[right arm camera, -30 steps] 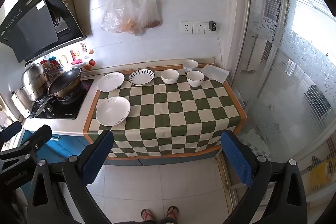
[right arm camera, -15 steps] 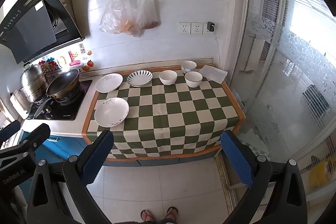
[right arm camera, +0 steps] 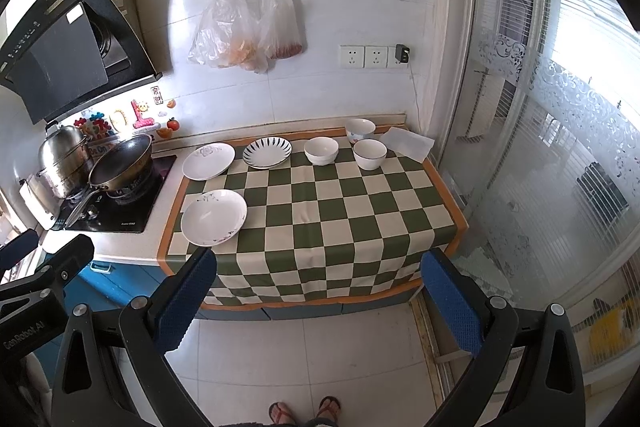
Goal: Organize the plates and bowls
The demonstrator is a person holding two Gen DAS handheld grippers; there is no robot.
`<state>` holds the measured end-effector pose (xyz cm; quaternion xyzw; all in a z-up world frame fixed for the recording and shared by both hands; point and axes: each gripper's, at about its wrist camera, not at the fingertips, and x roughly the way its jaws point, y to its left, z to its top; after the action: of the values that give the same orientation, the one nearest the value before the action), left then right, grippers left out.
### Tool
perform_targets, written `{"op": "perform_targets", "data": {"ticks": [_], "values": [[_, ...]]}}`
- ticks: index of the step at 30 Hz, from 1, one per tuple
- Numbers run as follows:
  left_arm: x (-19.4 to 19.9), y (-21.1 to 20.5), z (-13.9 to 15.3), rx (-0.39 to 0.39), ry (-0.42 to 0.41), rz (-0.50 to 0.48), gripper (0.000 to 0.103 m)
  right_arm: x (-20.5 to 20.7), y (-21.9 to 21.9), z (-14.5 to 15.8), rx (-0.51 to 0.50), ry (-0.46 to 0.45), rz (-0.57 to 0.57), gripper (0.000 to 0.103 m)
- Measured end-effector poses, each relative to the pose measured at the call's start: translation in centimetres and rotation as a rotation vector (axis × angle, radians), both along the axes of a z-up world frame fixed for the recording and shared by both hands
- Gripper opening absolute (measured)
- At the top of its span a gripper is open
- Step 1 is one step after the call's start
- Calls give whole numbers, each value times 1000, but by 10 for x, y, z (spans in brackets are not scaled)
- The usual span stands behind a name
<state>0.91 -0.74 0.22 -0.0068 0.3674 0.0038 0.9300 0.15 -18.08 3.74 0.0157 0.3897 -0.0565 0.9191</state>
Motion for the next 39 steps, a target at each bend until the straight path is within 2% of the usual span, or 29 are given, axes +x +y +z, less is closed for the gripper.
{"op": "perform_targets", "data": {"ticks": [15,39], "values": [[5,-4,10,-2,3,-1,103,1,1,-5,-4,4,-8,103],[9,6,-3,-11,3,5,103,6,-2,-12,-3,10,-7,103]]}}
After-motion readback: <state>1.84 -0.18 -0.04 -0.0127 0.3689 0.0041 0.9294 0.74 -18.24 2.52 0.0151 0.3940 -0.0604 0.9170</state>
